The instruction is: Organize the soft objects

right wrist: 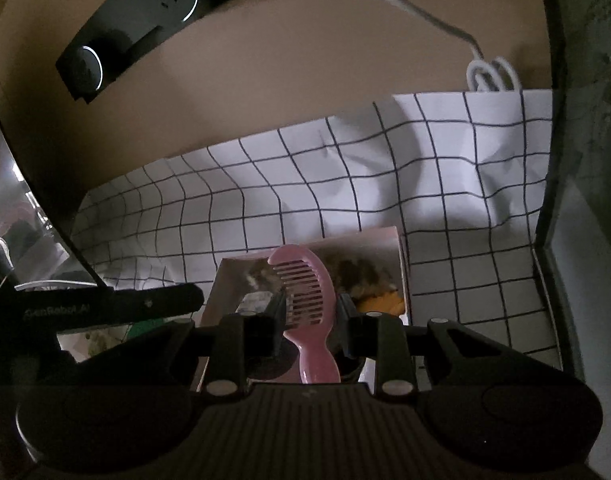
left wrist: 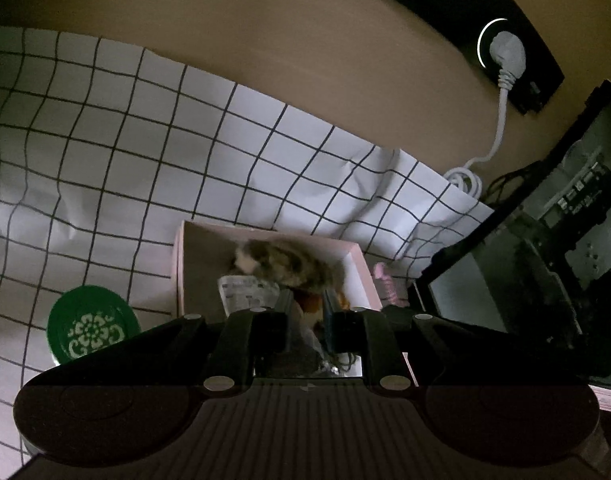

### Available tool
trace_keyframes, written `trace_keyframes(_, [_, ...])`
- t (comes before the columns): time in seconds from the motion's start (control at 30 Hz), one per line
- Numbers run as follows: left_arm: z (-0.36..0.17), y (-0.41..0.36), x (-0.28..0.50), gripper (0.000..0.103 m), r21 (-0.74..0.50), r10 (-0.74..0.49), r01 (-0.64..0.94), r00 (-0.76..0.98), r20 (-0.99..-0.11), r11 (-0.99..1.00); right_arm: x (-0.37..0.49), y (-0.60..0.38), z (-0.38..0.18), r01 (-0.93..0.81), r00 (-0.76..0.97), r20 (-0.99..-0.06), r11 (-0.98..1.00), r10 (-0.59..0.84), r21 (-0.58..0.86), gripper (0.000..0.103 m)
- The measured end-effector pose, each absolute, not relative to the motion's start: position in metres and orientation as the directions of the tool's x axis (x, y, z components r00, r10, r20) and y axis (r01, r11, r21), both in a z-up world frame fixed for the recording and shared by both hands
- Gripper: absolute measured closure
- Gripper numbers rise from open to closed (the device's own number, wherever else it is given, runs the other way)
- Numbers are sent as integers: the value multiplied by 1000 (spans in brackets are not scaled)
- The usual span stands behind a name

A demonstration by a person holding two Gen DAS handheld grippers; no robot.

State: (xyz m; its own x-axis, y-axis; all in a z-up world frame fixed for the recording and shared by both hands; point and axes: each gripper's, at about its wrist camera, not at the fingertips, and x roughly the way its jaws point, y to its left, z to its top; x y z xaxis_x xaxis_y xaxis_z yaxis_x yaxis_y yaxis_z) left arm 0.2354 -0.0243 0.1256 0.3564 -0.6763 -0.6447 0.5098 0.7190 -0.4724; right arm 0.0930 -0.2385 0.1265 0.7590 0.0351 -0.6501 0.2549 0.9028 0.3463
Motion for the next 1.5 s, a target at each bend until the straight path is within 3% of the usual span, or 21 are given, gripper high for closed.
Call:
trace_keyframes(0.27, [122,0,219,85,-410,-651,534,414,-636,740,105,-229,110,276,724,-690,905,27,325,76])
trace_keyframes(0.4, [119,6,200,85,-284,-604,585,473,-641,760,111,-221,105,305,713,-701,912,-26,276,75])
trace_keyframes(0.5, [117,13,188,85,-186,-569,619,509,-646,764,113,-221,103,354,706,-706,894,-64,274,46])
trace_keyframes(0.77, [86,61,172,85,-203,-529,563,509,-679,801,90,-193,113,416,698,-702,880,-146,231,43])
trace_keyframes(0.97, [53,80,124,84,-81,-398,499,571,-718,863,41,-148,107,283,729,-670,953,-139,110,42])
trace_keyframes(1.03, [41,85,111,83,-83,-360,448,579,-731,890,25,-135,98,213,736,-668,974,-108,78,33])
trace_keyframes(1.23, [19,75,65,79,-10,-220,297,682,-698,955,13,-120,43,26,653,-758,999,12,38,33])
trace_keyframes(1.37, [15,66,41,80,-12,-184,237,721,-669,971,5,-113,27,-67,658,-752,998,42,-3,27])
trace_keyframes(1.5, [14,55,37,80,0,-138,184,735,-664,983,7,-117,23,-79,668,-742,997,57,6,9])
